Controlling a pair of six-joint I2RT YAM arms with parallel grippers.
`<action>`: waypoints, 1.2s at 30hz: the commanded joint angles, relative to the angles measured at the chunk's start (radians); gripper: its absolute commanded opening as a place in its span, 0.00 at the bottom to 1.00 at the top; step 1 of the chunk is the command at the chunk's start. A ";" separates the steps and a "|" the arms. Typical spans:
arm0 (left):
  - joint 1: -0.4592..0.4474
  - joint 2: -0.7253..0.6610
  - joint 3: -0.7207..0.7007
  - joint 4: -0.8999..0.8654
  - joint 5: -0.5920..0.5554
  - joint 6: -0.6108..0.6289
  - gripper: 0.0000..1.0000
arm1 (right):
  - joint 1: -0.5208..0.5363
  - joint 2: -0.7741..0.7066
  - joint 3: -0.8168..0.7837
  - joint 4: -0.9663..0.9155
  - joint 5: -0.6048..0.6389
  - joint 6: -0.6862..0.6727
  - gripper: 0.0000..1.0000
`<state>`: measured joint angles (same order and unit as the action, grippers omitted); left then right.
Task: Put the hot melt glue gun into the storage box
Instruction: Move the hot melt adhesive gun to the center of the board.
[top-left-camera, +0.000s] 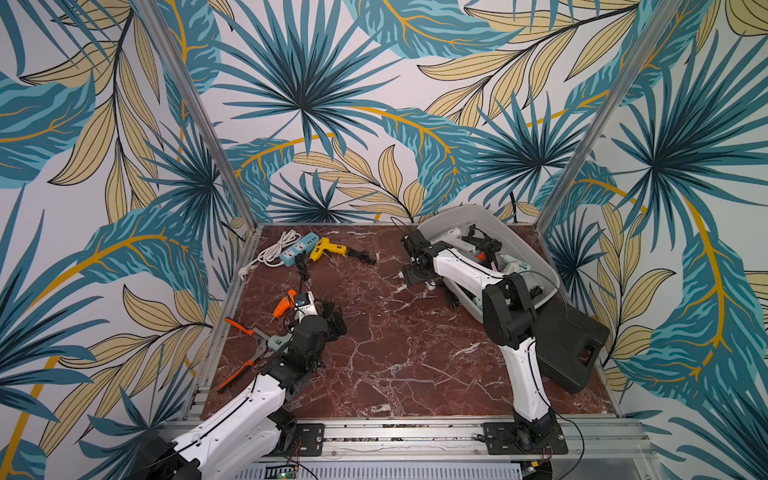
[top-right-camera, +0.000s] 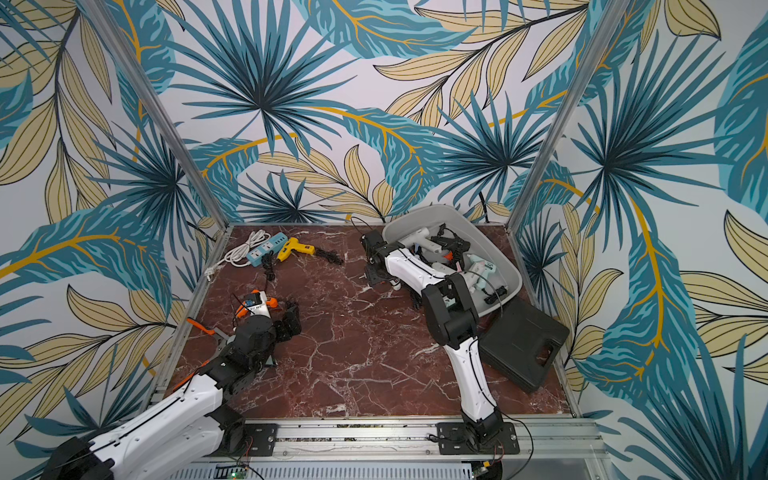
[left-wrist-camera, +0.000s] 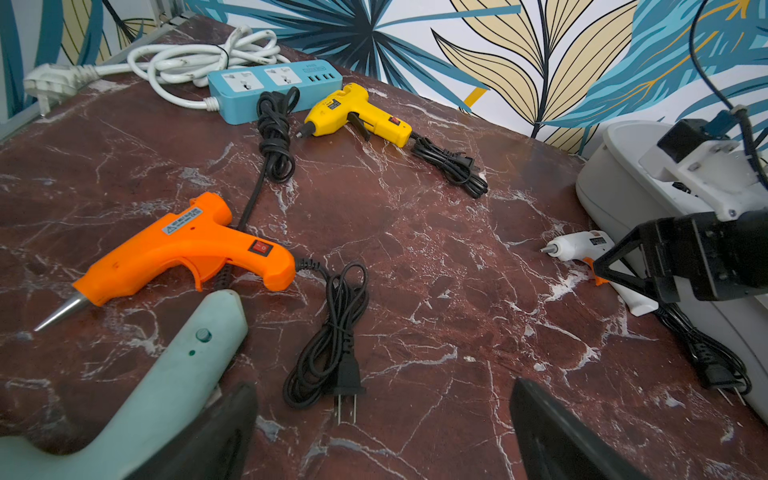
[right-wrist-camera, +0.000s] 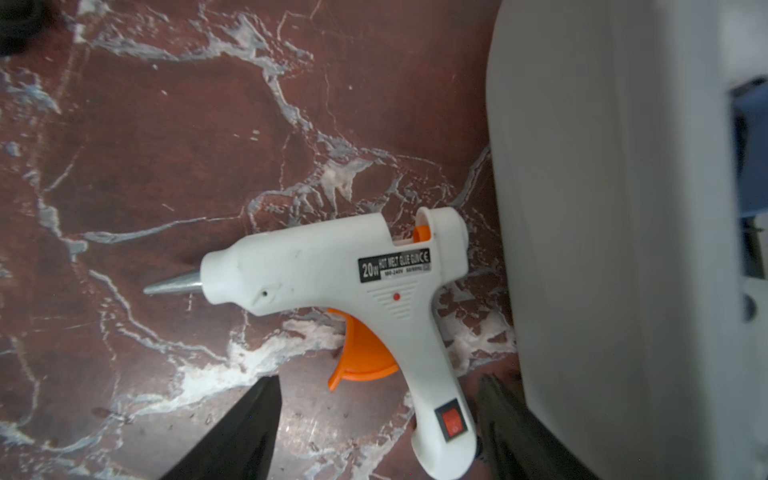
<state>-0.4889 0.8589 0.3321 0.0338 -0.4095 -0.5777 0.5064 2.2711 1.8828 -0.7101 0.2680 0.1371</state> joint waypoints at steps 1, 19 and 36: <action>0.008 -0.019 0.018 -0.001 -0.018 -0.005 1.00 | -0.001 0.035 0.022 -0.023 -0.006 0.022 0.79; 0.009 -0.049 0.029 -0.034 -0.060 0.009 1.00 | 0.001 0.029 -0.030 -0.012 -0.165 0.090 0.67; 0.009 -0.087 0.019 -0.045 -0.051 -0.004 1.00 | 0.024 -0.109 -0.226 0.039 -0.319 0.143 0.72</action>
<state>-0.4889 0.7834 0.3321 0.0029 -0.4561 -0.5766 0.5209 2.2013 1.6958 -0.6540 0.0013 0.2611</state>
